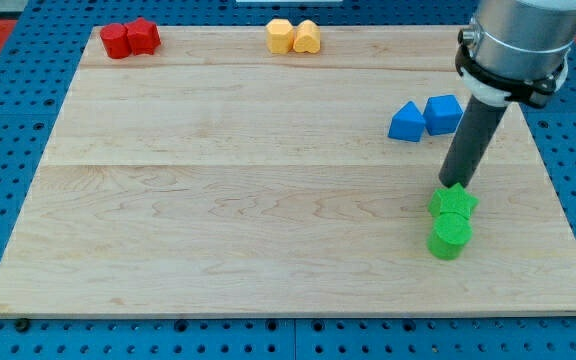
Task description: Push the blue triangle towards center left side of board
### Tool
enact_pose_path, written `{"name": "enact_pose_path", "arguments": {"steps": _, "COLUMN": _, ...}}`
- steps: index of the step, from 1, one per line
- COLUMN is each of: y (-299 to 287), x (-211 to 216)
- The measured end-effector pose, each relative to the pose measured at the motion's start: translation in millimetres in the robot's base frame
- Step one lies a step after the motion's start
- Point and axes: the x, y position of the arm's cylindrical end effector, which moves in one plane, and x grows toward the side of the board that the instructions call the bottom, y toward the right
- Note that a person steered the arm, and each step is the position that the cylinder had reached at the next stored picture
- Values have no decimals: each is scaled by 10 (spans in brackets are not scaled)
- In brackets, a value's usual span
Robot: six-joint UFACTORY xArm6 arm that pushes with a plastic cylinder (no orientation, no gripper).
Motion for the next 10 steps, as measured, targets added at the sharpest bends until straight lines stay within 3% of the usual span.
{"name": "enact_pose_path", "arguments": {"steps": 3, "y": -263, "x": -671}}
{"name": "enact_pose_path", "arguments": {"steps": 5, "y": -751, "x": -1511}}
{"name": "enact_pose_path", "arguments": {"steps": 7, "y": -1215, "x": -2077}}
{"name": "enact_pose_path", "arguments": {"steps": 8, "y": -771, "x": -2131}}
{"name": "enact_pose_path", "arguments": {"steps": 10, "y": -664, "x": -1842}}
